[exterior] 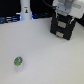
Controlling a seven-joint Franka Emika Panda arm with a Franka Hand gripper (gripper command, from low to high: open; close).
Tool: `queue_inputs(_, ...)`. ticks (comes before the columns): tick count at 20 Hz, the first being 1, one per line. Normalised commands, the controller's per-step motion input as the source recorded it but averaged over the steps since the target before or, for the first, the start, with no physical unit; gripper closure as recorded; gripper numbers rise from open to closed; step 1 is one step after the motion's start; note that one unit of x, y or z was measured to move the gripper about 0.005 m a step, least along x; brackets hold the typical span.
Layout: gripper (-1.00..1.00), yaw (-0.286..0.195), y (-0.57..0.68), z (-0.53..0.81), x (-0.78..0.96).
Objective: Open the kcup holder, insert the kcup into the holder, and close the kcup holder
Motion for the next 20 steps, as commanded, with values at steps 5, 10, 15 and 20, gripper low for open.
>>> queue_inputs(5,1.00,-0.005,0.02,-0.19,-0.16)
queue_inputs(10,1.00,-0.001,-0.01,-0.02,0.01)
queue_inputs(15,1.00,-0.002,-0.01,-0.01,0.01)
queue_inputs(20,1.00,-0.005,-0.03,0.00,0.10)
